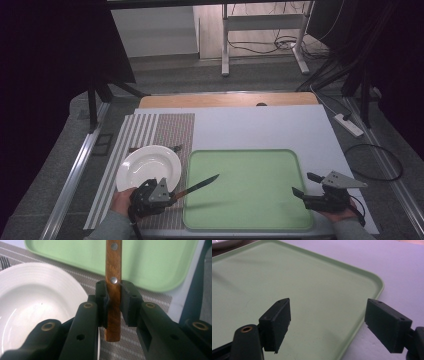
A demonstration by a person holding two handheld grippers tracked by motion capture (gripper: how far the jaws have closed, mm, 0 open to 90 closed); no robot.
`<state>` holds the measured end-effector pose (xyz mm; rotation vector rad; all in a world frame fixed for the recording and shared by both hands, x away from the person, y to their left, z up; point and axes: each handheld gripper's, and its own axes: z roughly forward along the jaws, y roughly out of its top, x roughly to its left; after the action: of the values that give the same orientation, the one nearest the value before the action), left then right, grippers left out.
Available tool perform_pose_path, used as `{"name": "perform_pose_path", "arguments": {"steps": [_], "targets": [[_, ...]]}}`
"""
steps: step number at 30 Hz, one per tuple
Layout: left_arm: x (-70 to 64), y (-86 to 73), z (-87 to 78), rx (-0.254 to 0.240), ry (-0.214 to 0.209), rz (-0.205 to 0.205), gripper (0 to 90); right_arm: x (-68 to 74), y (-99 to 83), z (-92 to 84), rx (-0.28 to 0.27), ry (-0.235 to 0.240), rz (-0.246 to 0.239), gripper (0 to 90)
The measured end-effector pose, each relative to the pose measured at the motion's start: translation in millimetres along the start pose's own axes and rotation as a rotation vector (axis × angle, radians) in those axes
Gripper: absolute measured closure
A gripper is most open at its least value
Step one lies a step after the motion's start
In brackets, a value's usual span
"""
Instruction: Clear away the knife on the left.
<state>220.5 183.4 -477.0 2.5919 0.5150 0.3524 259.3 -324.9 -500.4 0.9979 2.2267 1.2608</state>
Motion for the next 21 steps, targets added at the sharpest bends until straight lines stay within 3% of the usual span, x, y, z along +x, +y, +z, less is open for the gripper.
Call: {"name": "perform_pose_path", "arguments": {"steps": [5,11,21], "targets": [[3.1,11.8,3.2,0.01,0.009,-0.017,76.0,-0.3,0.0,0.0,0.001,0.0,0.003,21.8],[6.1,29.7,10.2,-0.005,0.02,-0.067,76.0,-0.2,0.0,0.0,0.0,0.0,0.003,21.8],[8.9,63.5,30.7,0.037,0.016,-0.066,76.0,-0.5,0.1,-0.4,-0.001,0.0,0.002,21.9]]}}
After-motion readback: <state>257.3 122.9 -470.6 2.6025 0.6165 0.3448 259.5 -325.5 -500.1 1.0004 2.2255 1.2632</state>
